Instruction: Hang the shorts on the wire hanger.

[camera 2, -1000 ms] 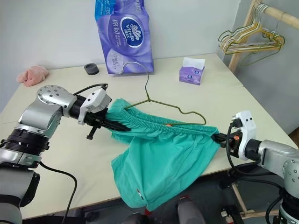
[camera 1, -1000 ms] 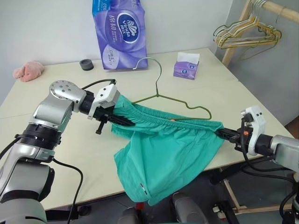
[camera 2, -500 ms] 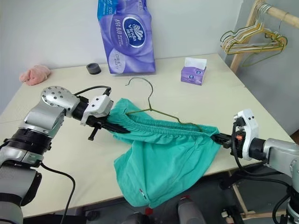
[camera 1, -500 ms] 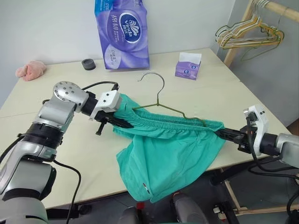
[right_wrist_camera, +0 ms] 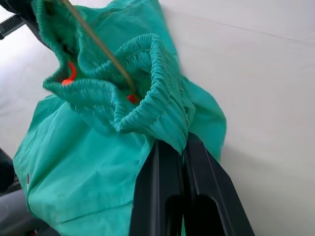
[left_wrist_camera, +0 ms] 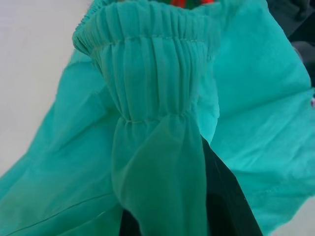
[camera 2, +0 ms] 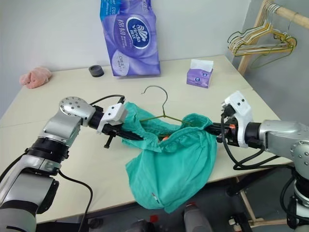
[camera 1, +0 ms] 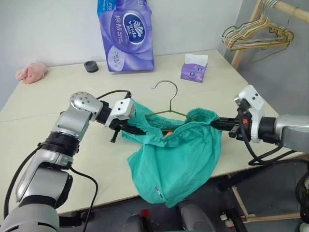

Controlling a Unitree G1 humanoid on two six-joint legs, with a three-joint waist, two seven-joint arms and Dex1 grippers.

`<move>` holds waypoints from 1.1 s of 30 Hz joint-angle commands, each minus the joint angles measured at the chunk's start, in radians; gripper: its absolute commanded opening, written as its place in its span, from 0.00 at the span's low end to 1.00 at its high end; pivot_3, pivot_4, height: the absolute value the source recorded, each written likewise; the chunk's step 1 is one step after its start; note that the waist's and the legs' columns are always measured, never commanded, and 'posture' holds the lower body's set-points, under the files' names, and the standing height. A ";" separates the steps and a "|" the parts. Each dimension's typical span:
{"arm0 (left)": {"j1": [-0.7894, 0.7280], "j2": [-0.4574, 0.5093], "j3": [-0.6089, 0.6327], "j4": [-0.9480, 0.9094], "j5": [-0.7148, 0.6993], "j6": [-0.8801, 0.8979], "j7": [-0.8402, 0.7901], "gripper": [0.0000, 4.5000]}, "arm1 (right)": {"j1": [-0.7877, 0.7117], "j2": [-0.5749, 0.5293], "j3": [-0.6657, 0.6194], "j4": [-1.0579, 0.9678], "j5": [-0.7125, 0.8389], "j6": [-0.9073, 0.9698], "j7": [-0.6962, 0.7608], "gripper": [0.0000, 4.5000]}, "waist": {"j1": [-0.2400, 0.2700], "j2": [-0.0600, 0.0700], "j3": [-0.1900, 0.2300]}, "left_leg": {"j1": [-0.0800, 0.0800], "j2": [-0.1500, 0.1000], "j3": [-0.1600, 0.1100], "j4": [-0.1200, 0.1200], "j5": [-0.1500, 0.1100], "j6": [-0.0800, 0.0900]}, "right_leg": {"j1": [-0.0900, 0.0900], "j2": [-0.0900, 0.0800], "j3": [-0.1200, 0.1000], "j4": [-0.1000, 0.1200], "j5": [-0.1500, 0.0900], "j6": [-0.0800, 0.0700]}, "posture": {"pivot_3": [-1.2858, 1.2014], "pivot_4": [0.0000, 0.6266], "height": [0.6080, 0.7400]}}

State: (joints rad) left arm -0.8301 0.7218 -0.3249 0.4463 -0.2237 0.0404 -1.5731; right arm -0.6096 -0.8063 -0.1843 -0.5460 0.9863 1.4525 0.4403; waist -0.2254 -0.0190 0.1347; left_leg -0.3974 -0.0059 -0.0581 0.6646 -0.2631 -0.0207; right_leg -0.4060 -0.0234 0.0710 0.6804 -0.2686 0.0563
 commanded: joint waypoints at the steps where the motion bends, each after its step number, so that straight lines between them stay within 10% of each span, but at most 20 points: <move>1: -0.002 -0.016 0.031 -0.052 0.013 -0.021 0.017 0.00 | -0.078 -0.014 0.046 -0.013 0.008 -0.025 0.041 0.00 | -0.001 0.000 0.000 | 0.000 0.000 0.000 0.000 0.000 0.000 | 0.000 0.000 0.000 0.000 0.000 0.000 | 0.40 0.16 1.00; 13: 0.015 -0.075 0.048 -0.031 0.070 -0.058 0.110 0.00 | -0.159 -0.053 0.199 -0.020 -0.077 -0.084 0.111 0.00 | -0.010 0.000 0.000 | 0.000 0.000 -0.001 0.000 0.000 0.000 | 0.000 -0.001 -0.001 0.000 0.000 0.000 | 0.40 0.16 1.00; 23: 0.083 -0.136 0.076 -0.112 0.050 -0.013 0.194 0.00 | -0.131 -0.169 0.254 -0.072 -0.200 -0.205 0.192 0.67 | -0.027 0.000 0.000 | 0.000 0.000 -0.002 0.000 0.000 0.000 | -0.001 -0.001 -0.001 0.000 0.000 0.000 | 0.40 0.16 1.00; 33: 0.109 -0.172 0.089 -0.147 0.024 0.018 0.206 0.00 | -0.012 -0.444 0.233 -0.072 -0.332 -0.343 0.343 0.68 | -0.026 0.001 0.000 | 0.000 0.000 -0.001 0.000 0.000 0.000 | 0.000 -0.002 -0.001 -0.001 0.000 0.000 | 0.39 0.16 1.00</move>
State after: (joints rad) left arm -0.7118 0.5495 -0.2704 0.3379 -0.1754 0.0628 -1.3655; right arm -0.6368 -1.2217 0.0758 -0.6215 0.6968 1.1537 0.7619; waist -0.2515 -0.0184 0.1344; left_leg -0.3975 -0.0064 -0.0585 0.6642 -0.2632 -0.0207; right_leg -0.4065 -0.0249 0.0703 0.6797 -0.2687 0.0565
